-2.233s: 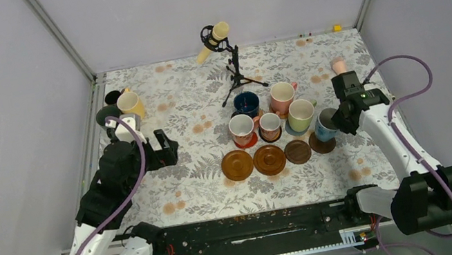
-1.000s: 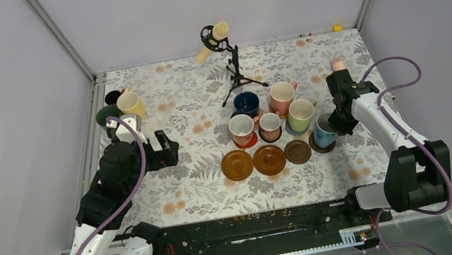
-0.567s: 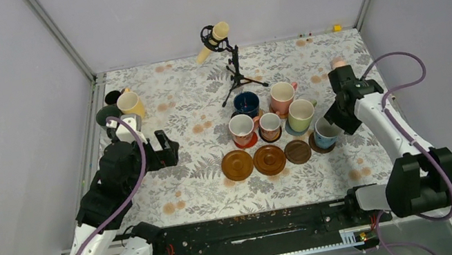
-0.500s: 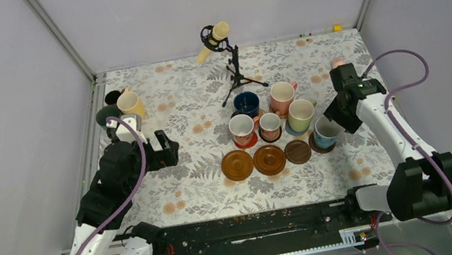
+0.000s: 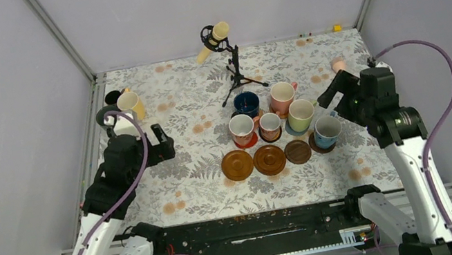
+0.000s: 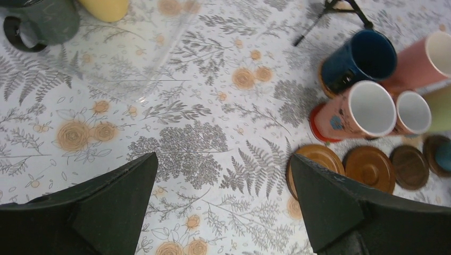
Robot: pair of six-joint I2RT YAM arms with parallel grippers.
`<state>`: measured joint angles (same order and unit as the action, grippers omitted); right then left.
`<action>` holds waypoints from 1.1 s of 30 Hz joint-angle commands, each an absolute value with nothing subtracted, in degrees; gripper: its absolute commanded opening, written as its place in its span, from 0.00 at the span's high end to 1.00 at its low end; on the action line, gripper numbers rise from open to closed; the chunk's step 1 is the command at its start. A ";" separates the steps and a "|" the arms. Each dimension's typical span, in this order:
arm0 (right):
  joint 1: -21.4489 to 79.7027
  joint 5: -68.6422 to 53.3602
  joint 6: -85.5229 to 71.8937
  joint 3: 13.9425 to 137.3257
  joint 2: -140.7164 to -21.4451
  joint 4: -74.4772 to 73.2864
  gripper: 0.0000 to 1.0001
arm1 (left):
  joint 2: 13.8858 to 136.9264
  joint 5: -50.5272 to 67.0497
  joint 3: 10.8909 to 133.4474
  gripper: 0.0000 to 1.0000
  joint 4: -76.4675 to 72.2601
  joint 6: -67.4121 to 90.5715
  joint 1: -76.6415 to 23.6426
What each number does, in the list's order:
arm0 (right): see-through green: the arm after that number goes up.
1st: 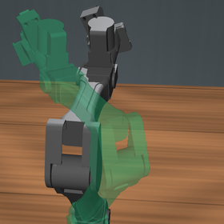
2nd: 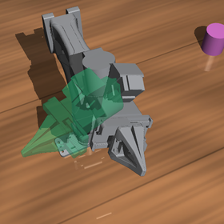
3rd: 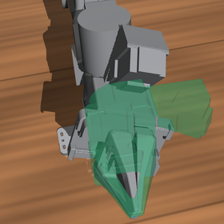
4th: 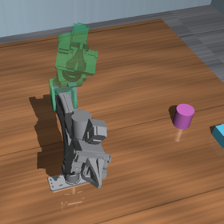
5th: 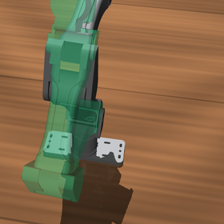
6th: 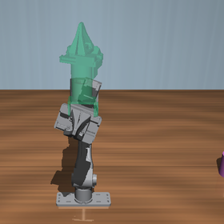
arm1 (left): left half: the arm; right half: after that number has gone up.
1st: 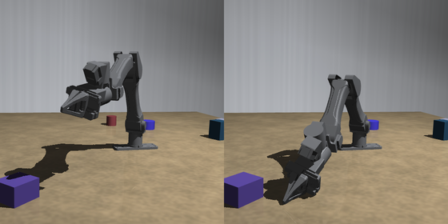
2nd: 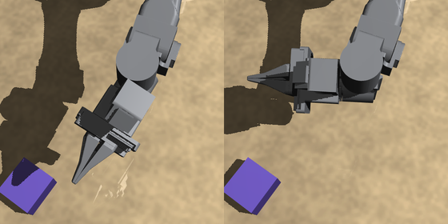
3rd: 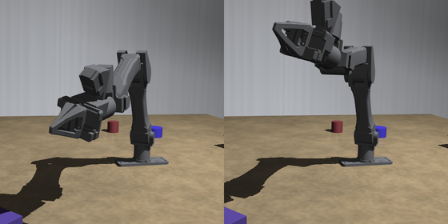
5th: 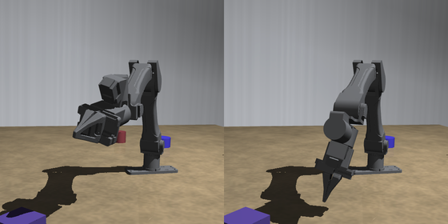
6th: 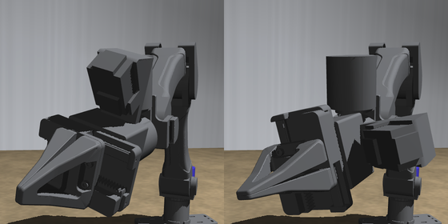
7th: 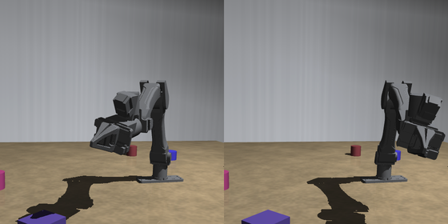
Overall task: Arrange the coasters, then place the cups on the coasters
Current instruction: Pick up the cup at the corner of the board.
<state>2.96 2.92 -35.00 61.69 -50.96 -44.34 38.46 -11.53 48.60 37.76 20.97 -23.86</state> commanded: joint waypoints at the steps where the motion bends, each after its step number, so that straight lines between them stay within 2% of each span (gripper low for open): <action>1: 3.29 -9.08 -31.94 58.39 -46.33 -40.90 0.01 | 43.66 -13.56 50.94 0.01 31.87 25.03 -18.98; 4: 4.03 -13.13 -33.02 54.88 -42.26 -38.64 0.01 | 50.24 -9.80 55.06 0.02 29.44 26.98 -14.39; 8: 4.03 -15.48 -32.96 52.76 -40.19 -38.40 0.01 | 60.10 -8.37 60.52 0.09 26.74 27.01 -9.27; 14: 4.04 -22.12 -31.55 50.43 -37.70 -38.11 0.02 | 75.34 -2.64 66.76 0.35 23.03 31.05 3.12; 19: 4.04 -21.25 -29.95 51.20 -35.20 -39.11 0.06 | 84.54 -5.31 71.63 0.47 21.92 34.33 6.34; 26: 4.04 -23.84 -30.58 50.16 -35.84 -38.04 0.07 | 95.22 -11.38 82.97 0.52 23.57 29.25 7.85; 33: 4.04 -23.43 -29.94 49.46 -36.09 -37.87 0.08 | 101.97 -10.59 89.76 0.56 25.11 26.85 9.20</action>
